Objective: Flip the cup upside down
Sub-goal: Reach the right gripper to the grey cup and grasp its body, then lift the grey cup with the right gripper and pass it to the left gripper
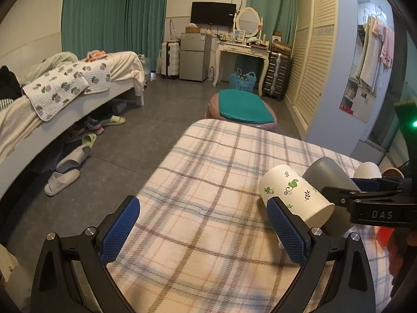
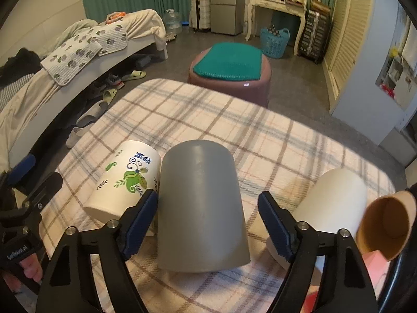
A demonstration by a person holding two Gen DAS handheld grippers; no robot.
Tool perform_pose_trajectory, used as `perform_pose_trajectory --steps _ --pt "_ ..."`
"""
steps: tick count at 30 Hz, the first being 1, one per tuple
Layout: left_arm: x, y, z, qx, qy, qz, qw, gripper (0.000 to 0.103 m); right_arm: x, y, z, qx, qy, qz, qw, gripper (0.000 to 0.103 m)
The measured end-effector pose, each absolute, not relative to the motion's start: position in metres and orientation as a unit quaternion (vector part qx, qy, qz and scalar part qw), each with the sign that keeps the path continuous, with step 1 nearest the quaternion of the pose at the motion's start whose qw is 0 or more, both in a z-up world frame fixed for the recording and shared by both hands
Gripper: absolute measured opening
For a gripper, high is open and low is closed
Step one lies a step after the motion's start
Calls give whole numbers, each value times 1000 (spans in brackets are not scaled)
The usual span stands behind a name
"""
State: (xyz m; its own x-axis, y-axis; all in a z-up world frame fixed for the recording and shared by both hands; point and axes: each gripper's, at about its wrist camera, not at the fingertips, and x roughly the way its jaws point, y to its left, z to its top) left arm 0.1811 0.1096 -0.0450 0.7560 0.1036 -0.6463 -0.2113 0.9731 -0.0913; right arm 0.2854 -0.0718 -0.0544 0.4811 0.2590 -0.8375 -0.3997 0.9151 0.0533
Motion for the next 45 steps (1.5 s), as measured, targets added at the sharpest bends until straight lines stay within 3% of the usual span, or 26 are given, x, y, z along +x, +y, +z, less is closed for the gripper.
perform_pose_trajectory --steps 15,29,45 --pt "170 116 -37 -89 335 89 934 101 287 -36 -67 -153 493 189 835 72" --pt "135 102 -20 -93 314 60 943 101 200 -71 -8 -108 430 138 885 72" --pt "99 64 -26 -68 332 19 940 101 140 -114 -63 -58 475 53 876 72"
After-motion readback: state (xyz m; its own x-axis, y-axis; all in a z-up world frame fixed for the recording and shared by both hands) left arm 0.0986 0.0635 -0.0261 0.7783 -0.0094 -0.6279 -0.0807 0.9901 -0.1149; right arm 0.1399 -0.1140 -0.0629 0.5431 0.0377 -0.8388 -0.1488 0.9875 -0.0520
